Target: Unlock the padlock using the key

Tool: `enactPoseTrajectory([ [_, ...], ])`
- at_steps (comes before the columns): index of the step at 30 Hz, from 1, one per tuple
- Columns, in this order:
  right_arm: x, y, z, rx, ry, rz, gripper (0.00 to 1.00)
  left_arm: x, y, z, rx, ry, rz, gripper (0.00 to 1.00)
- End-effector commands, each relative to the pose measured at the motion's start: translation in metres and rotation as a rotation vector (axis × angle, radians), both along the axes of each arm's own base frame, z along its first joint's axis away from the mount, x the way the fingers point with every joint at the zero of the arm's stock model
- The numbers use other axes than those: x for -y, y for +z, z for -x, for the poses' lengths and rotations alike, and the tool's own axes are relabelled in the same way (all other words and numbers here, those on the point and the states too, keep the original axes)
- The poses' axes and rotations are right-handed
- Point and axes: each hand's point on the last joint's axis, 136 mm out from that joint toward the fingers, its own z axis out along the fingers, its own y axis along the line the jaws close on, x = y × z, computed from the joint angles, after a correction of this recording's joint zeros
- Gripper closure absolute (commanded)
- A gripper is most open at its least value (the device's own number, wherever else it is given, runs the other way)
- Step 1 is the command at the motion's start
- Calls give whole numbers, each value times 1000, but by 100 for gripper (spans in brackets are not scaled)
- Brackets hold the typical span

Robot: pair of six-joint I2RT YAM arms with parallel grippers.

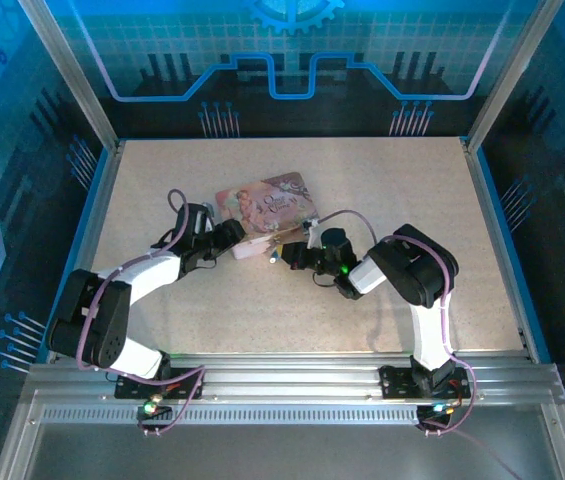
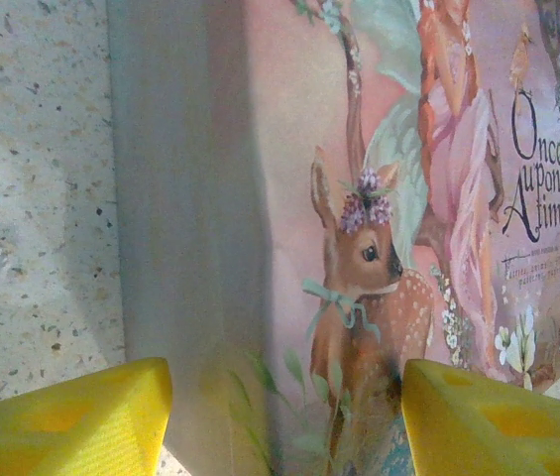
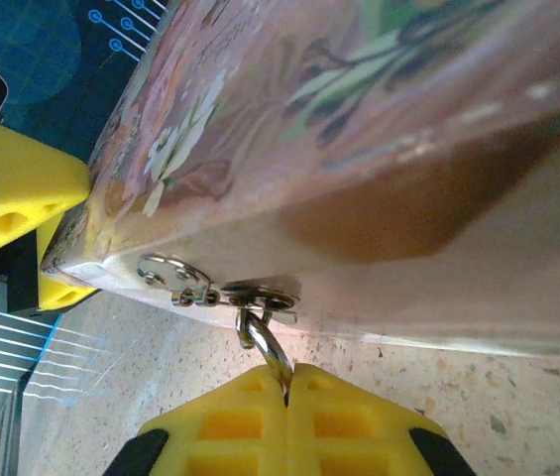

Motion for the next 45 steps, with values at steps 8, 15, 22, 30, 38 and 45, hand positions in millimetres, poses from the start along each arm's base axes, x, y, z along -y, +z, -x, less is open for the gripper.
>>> enactPoseTrajectory([
  [8,4,26,-7,-67,-51,-129,100,10,-13,30,-62,-20,19,37],
  [15,3,31,-6,-148,-75,-169,100,8,-14,41,-60,-5,20,37],
  [22,4,35,-8,-198,-100,-209,100,8,-17,44,-66,-2,19,37],
  [30,3,37,-12,-236,-120,-237,100,8,-16,45,-64,-3,23,37],
  [38,5,39,-17,-283,-153,-281,100,8,-17,45,-66,-2,26,37],
  [45,8,38,-22,-339,-180,-339,100,8,-18,45,-67,-2,24,37],
])
